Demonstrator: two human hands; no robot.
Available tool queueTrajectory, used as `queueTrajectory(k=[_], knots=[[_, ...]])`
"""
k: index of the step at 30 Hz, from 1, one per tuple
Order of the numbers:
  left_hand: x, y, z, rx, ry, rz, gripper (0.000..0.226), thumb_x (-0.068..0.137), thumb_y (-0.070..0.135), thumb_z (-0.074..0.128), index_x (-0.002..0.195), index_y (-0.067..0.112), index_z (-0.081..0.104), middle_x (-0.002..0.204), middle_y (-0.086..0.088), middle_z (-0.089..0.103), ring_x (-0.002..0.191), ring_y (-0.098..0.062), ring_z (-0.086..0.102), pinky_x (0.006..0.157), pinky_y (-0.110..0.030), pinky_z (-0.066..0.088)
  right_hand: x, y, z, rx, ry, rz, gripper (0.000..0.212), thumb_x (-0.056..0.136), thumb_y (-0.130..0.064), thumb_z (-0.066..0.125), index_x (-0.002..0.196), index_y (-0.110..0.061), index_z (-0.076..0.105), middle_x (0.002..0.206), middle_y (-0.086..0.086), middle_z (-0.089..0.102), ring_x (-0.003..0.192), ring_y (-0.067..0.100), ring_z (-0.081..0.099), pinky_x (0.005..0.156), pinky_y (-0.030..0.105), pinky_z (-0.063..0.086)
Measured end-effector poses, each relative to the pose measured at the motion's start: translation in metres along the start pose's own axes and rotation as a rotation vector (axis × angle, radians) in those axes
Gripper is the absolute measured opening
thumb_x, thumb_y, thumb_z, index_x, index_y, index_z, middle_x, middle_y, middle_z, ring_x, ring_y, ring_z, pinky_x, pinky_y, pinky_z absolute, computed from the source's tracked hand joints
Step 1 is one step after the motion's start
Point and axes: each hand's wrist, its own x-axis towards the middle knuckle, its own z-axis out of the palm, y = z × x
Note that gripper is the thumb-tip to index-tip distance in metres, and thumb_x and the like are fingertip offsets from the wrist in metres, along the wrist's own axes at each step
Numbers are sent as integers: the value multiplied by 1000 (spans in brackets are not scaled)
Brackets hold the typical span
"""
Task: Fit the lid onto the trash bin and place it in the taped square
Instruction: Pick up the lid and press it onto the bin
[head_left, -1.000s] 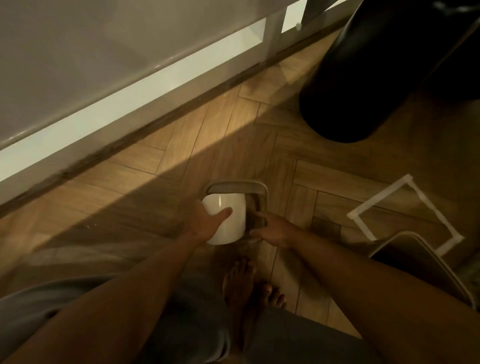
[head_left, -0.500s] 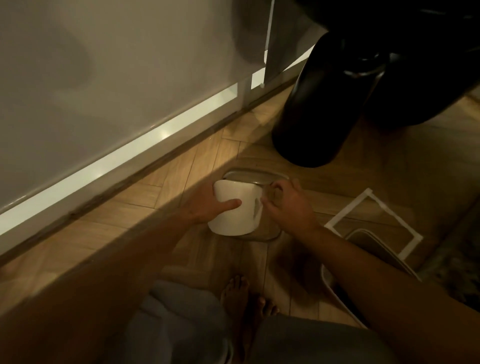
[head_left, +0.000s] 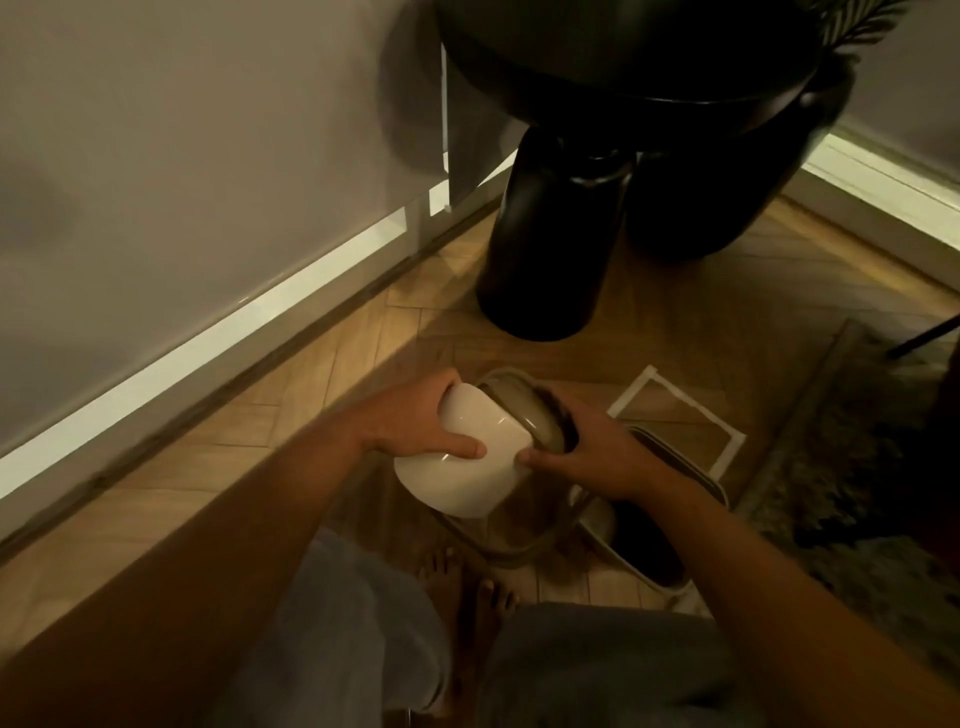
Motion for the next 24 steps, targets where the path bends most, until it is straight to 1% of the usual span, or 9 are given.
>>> queueTrajectory(k=[5,9,11,13,16,17,19,21,24], knots=[[-2,38,8,-98,18,66,68,77,53,81,131,30,45,117,12,52,103,-10,56,76,-25,47,-46,13,-7,154,198,22,91,80,-43,88,156,-34,39,141,-15,53,129,11,55,106,36,53],[-2,59,23,-235,106,54,80,82,52,78,147,24,41,131,10,46,120,-13,50,85,-26,46,-78,24,-8,249,396,75,89,83,-41,86,158,-28,38,141,-13,49,125,8,51,92,17,48],[-2,65,36,-324,134,25,83,84,54,74,150,21,37,137,4,48,122,-15,51,86,-26,50,-93,34,-8,341,475,120,91,84,-43,84,160,-28,37,149,-9,49,126,10,52,87,15,48],[-4,71,50,-475,106,-32,96,79,66,70,153,21,31,152,-1,45,129,-20,51,99,-39,53,-104,41,-8,396,554,150,90,85,-43,83,160,-28,36,149,-9,49,124,9,52,80,14,50],[-3,83,71,-527,79,-75,124,60,94,57,158,26,24,160,0,40,142,-24,45,113,-51,43,-117,48,-6,446,644,167,88,86,-44,82,160,-27,37,150,-8,50,121,7,55,82,14,50],[-3,91,76,-514,62,-71,122,63,96,52,159,26,24,160,0,40,143,-24,44,115,-49,40,-123,52,-3,480,670,175,87,86,-44,81,160,-26,38,151,-6,51,122,8,55,83,15,51],[-3,105,85,-470,28,-56,100,80,87,44,157,25,31,158,-1,44,143,-26,45,115,-47,39,-135,60,6,552,703,213,88,85,-47,79,160,-27,38,152,-4,52,127,12,55,88,20,54],[-3,115,96,-415,6,-39,81,92,75,40,156,26,36,156,-1,47,142,-26,46,115,-46,39,-148,70,18,592,704,261,86,87,-48,76,161,-30,35,155,-1,50,130,17,55,94,31,58],[2,124,109,-375,-3,-40,68,99,65,39,155,26,39,155,-1,48,142,-27,45,116,-45,38,-161,82,30,640,686,291,79,94,-42,71,162,-33,32,157,1,48,134,22,55,97,44,60]])
